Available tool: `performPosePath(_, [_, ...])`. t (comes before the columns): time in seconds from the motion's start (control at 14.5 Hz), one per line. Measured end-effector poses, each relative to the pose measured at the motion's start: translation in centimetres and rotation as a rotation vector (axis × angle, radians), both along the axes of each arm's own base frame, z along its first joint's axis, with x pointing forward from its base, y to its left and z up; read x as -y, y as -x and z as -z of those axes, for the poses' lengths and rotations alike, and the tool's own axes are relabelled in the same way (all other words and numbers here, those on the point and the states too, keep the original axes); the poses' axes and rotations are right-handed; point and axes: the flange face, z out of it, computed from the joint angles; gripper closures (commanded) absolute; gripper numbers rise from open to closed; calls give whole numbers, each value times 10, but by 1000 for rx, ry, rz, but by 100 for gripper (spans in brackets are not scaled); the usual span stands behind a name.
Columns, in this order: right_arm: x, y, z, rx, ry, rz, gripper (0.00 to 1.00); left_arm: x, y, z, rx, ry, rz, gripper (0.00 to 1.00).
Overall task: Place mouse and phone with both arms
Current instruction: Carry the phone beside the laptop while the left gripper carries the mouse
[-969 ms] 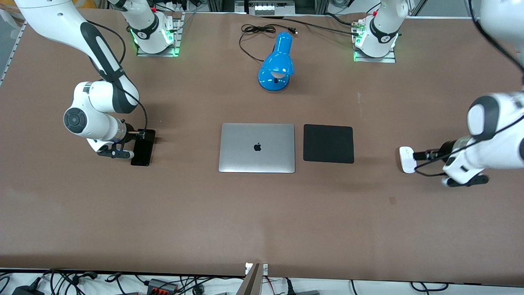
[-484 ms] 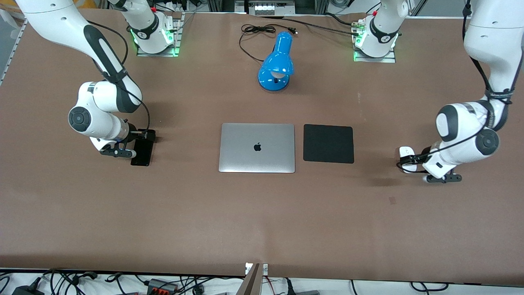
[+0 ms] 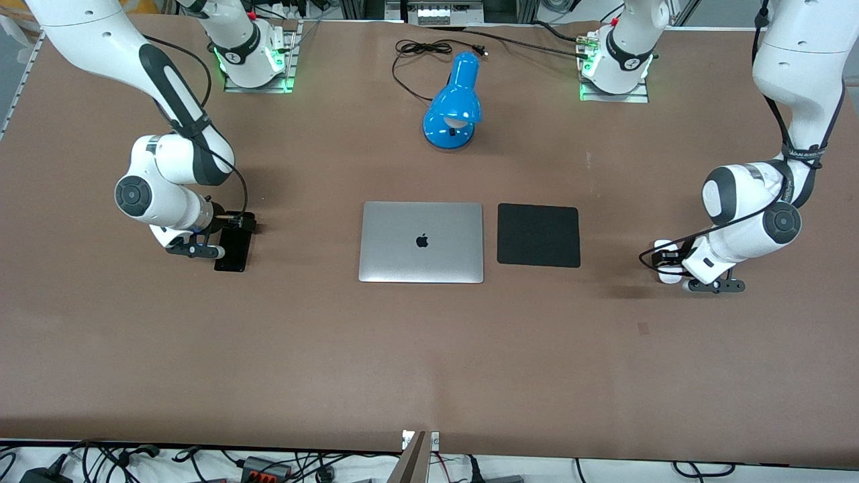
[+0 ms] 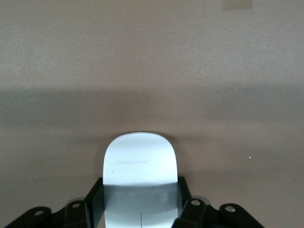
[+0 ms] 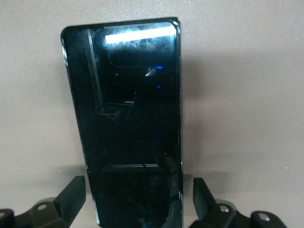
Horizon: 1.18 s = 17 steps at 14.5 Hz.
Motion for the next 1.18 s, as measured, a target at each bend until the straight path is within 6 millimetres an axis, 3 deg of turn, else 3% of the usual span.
performPosePath(0.14, [0, 1, 1, -1, 0, 0, 0, 2, -1, -5, 6, 0, 12, 71])
performPosePath(0.28, [0, 1, 2, 0, 0, 0, 0, 4, -2, -25, -8, 1, 27, 70])
performPosePath(0.42, [0, 1, 3, 0, 0, 1, 20, 28, -4, -61, -77, 16, 58, 71])
performPosePath(0.55, [0, 1, 3, 1, 0, 1, 45, 78, -5, -88, -123, 28, 69, 71])
performPosePath(0.62, [0, 1, 3, 1, 0, 0, 56, 109, -3, -91, -134, 37, 92, 71])
performPosePath(0.76, [0, 0, 0, 5, 2, -2, 64, 164, 7, -80, -166, 48, 145, 71])
performPosePath(0.9, [-8, 1, 0, 3, 3, -21, 65, 191, 13, -61, -190, 52, 171, 71])
performPosePath(1.04, [-28, 2, 0, 0, 1, -59, 68, 212, 18, -49, -203, 43, 136, 71])
performPosePath(1.18, [-63, 6, -1, 2, 0, -101, 68, 252, 31, -42, -210, 9, 107, 71])
